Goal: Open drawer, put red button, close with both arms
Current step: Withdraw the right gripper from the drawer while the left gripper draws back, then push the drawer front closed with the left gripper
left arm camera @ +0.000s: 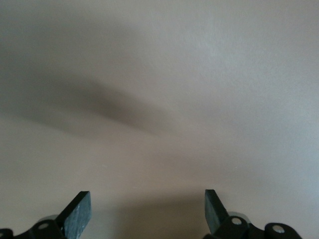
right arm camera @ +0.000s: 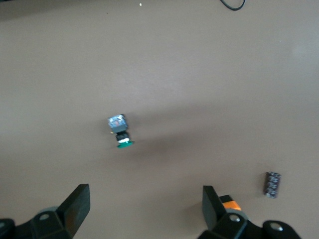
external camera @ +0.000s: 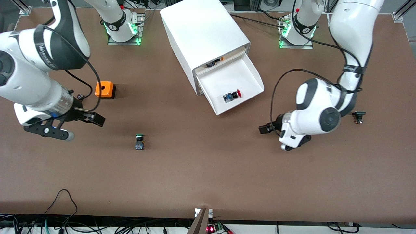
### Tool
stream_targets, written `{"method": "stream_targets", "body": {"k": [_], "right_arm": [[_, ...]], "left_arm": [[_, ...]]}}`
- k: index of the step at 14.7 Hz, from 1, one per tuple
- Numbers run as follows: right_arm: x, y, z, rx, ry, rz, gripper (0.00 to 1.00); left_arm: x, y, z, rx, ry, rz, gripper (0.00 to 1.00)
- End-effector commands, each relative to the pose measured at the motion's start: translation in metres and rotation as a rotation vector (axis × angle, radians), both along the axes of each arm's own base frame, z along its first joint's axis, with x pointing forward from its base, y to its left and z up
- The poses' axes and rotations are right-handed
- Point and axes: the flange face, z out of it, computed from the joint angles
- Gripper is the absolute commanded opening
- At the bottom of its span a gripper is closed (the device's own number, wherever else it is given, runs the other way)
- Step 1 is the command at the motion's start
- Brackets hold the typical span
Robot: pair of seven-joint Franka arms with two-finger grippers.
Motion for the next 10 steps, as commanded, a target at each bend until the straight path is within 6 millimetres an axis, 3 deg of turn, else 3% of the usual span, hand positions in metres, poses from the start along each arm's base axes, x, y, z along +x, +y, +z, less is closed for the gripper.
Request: {"method": "stream_targets", "body": {"k": [1, 2, 5, 7, 10], "right_arm": [[-0.030, -0.039, 0.006, 0.018, -0.018, 0.074, 1.00], [-0.035, -0.049, 0.011, 0.021, -0.029, 0.083, 1.00], [-0.056, -0.070, 0.029, 0.018, -0.046, 0.073, 1.00], [-0.065, -0.092, 0.045, 0.012, -0.058, 0.121, 1.00], [-0.080, -0.102, 0.064, 0.013, -0.044, 0.141, 1.00]], "left_arm": [[-0.033, -0.051, -0.004, 0.080, -0.016, 0.038, 1.00], [-0.047, -0.068, 0.001, 0.102, -0.031, 0.028, 1.00], [-0.072, -0.093, 0.001, 0.114, -0.026, 0.005, 1.00], [-0.097, -0.102, -0.008, 0.127, -0.025, -0.024, 1.00], [-0.118, -0.118, -0.011, 0.116, -0.033, -0.047, 1.00]]}}
